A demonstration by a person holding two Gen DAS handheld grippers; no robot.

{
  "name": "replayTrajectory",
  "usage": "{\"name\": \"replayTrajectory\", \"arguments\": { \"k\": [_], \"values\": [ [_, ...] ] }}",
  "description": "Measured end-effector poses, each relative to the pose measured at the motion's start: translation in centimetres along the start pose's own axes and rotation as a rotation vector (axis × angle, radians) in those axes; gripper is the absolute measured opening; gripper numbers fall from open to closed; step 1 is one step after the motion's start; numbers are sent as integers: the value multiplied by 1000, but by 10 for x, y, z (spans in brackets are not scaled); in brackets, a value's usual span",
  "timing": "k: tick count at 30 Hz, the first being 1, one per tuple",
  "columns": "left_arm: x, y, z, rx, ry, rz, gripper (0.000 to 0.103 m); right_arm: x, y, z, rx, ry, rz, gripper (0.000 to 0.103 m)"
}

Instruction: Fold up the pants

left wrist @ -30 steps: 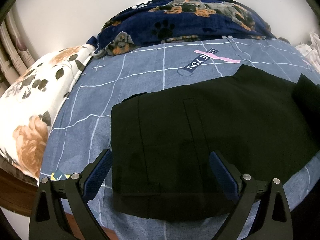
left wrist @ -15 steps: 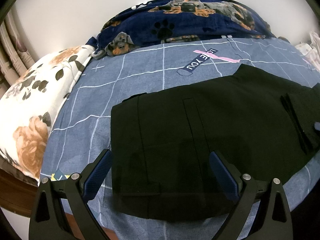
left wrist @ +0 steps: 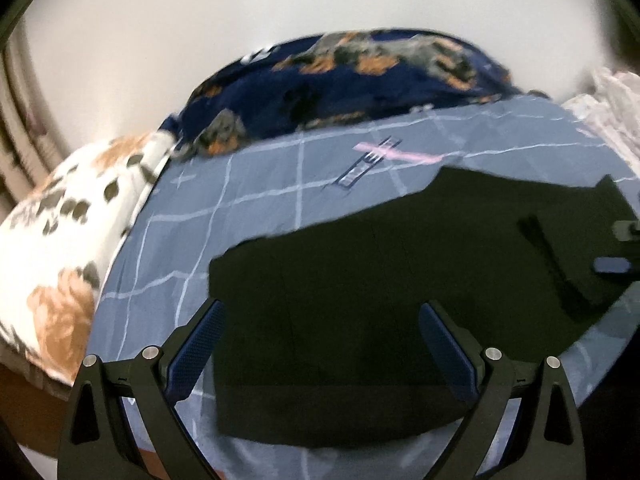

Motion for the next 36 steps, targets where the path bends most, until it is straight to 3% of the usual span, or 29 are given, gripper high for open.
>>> {"name": "replayTrajectory", "arguments": {
  "k": [6, 11, 15, 18, 22, 23, 24, 26, 27, 36],
  "values": [
    [-22, -28, -39, 33, 111, -60, 97, -1, -1, 0, 4, -18, -3, 77],
    [-40, -53, -87, 11, 302, -105, 97, -7, -6, -1, 59, -70, -7, 77],
    [-53, -69, -129, 25, 406, -118, 97, -33, -15, 1, 92, -117, -32, 77],
    [-59, -78, -163, 67, 455, -130, 97, -69, -31, 3, 39, -101, -87, 77],
    [-64, -86, -205, 137, 506, -143, 97, -119, -55, -8, -45, -4, -170, 76],
    [-65, -87, -216, 153, 517, -146, 97, -129, -63, -13, -76, 45, -181, 68],
    [-65, -88, -227, 169, 527, -143, 97, -134, -68, -17, -95, 82, -176, 48],
    [-60, -88, -243, 196, 543, -136, 97, -138, -78, -24, -128, 132, -162, 24],
    [-58, -87, -250, 206, 544, -130, 97, -138, -82, -26, -146, 148, -156, 19],
    [-20, -66, -285, 258, 523, -33, 97, -131, -108, -73, -160, 250, -106, 13]
  ]
}}
Point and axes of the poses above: each gripper's, at about its wrist camera, not at the fingertips, and x roughly the way its jaws point, z to its left, y to its underside, the point moved 7 cm from there along x, roughly the way its jaws point, and after that the axes turned 9 degrees about -y, right-handed, at the moved point
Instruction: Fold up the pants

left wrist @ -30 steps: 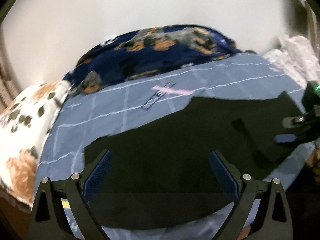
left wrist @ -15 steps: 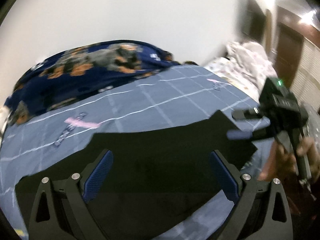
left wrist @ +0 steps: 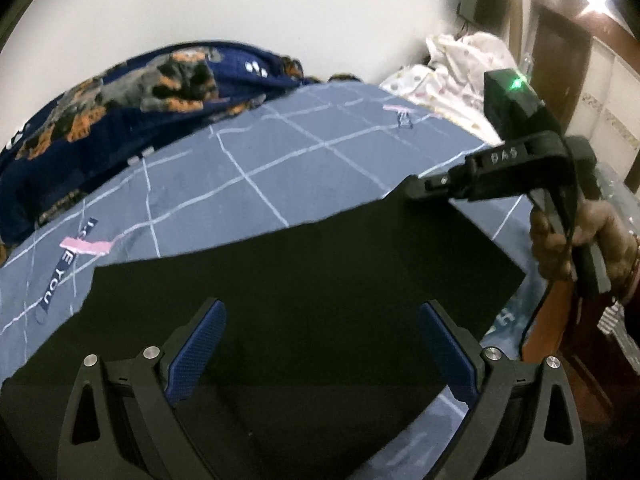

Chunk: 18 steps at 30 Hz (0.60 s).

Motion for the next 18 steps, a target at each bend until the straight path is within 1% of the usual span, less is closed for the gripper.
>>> {"name": "replayTrajectory", "arguments": {
  "k": [2, 3, 5, 8, 11, 14, 15, 16, 18],
  "values": [
    [10, 5, -1, 4, -11, 24, 97, -1, -3, -19, 31, 28, -12, 12],
    [15, 9, -1, 5, -16, 40, 97, -2, -4, -23, 48, 17, -20, 6],
    [23, 14, -1, 4, -26, 65, 97, -4, -2, -38, 95, -11, -35, 0],
    [34, 22, 2, -11, -30, 104, 97, -7, 2, -46, 136, -70, -59, 0],
    [40, 24, 4, -27, -29, 114, 97, -7, 1, -46, 142, -88, -67, 0],
    [41, 24, 3, -11, -45, 114, 97, -12, 1, -41, 140, -87, -86, 0],
    [41, 24, 2, -8, -47, 115, 97, -17, 1, -36, 129, -96, -102, 7],
    [41, 24, 2, -4, -50, 114, 97, -23, 2, -31, 117, -111, -118, 11],
    [42, 24, 3, -7, -49, 115, 97, -40, 13, -20, 87, -153, -140, 11]
  ]
}}
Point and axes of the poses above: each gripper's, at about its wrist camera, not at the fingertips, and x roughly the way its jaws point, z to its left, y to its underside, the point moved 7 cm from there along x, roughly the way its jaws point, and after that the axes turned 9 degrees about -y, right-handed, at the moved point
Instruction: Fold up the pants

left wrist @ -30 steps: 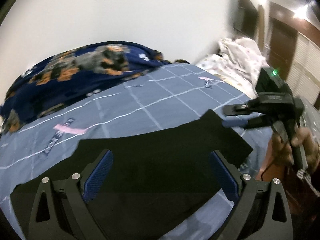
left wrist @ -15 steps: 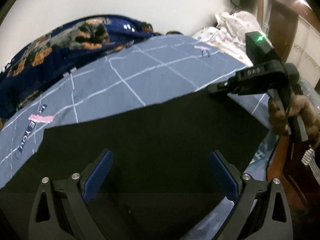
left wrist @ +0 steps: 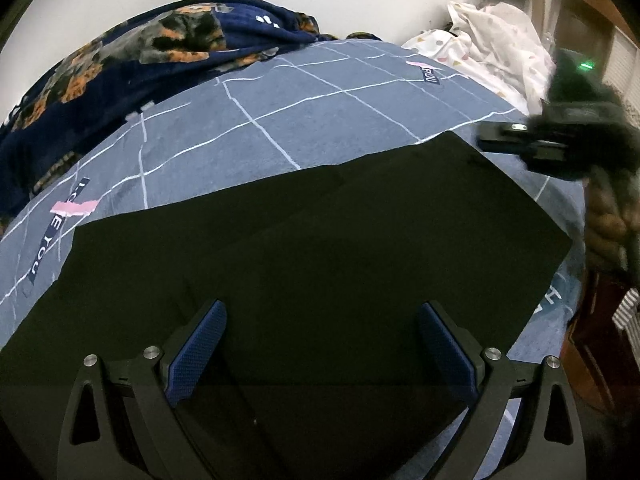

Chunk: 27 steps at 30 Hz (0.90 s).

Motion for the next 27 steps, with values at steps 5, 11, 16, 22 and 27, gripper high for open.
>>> {"name": "replayTrajectory", "arguments": {
  "k": [5, 11, 16, 22, 27],
  "values": [
    [1, 0, -1, -1, -1, -3, 97, -32, 50, 25, -77, -47, 39, 11],
    [4, 0, -2, 22, -23, -18, 97, -36, 88, 3, -47, 20, 72, 4],
    [5, 0, -1, 26, -26, -29, 97, -37, 92, -15, 18, -21, 18, 0],
    [-13, -5, 12, -42, -18, -61, 97, -34, 90, -9, -30, 52, 47, 0],
    [-54, -5, 47, -133, -43, -125, 97, -34, 83, 10, -69, 104, 58, 11]
  ]
}}
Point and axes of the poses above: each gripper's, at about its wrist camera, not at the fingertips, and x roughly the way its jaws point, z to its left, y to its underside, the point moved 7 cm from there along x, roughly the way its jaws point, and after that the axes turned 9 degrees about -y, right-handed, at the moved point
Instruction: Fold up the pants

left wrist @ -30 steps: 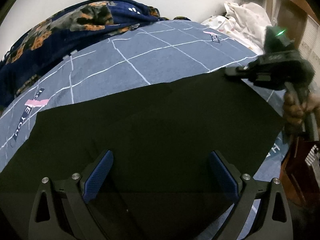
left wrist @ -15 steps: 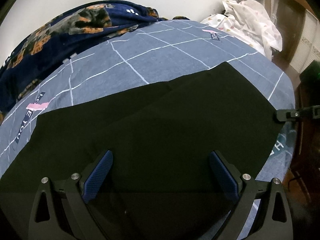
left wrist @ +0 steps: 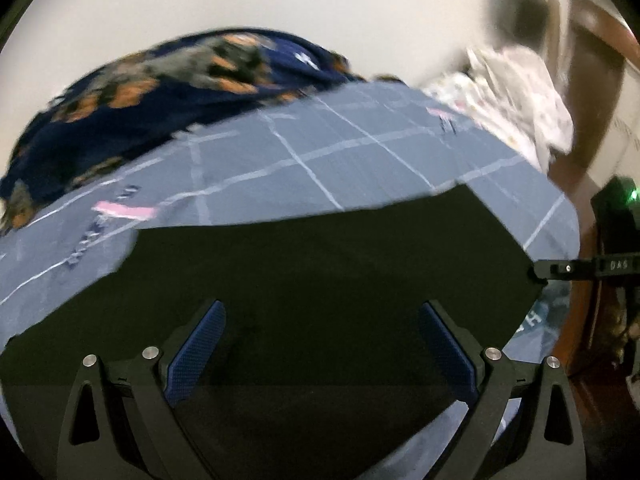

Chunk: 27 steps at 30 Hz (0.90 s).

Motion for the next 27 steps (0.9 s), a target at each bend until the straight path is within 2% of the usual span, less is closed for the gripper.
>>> {"name": "replayTrajectory", "arguments": {
  "k": [1, 4, 8, 11, 12, 15, 18, 21, 24, 27],
  "values": [
    [-9, 0, 12, -29, -9, -11, 97, -2, -3, 8, -27, 15, -6, 11],
    [-31, 8, 56, -123, -38, -9, 97, -2, -10, 36, -62, -30, -16, 13],
    [-63, 31, 134, -270, -89, 24, 97, 17, -12, 81, -91, -120, 7, 42],
    [-84, 61, 195, -353, -108, 81, 87, 41, -6, 105, -116, -151, 59, 47],
    [-89, 72, 209, -374, -108, 98, 79, 48, -3, 112, -119, -159, 75, 49],
    [-109, 115, 261, -487, -74, 162, 71, 72, 5, 130, -119, -200, 120, 51],
    [-121, 151, 284, -609, 7, 199, 69, 92, 12, 139, -107, -218, 154, 56],
    [-120, 178, 288, -699, 93, 238, 69, 110, 20, 146, -99, -219, 189, 57],
    [-108, 194, 285, -738, 118, 289, 69, 122, 30, 151, -118, -206, 220, 58],
    [-95, 201, 286, -778, 157, 299, 69, 126, 36, 154, -123, -200, 232, 58]
  ]
}}
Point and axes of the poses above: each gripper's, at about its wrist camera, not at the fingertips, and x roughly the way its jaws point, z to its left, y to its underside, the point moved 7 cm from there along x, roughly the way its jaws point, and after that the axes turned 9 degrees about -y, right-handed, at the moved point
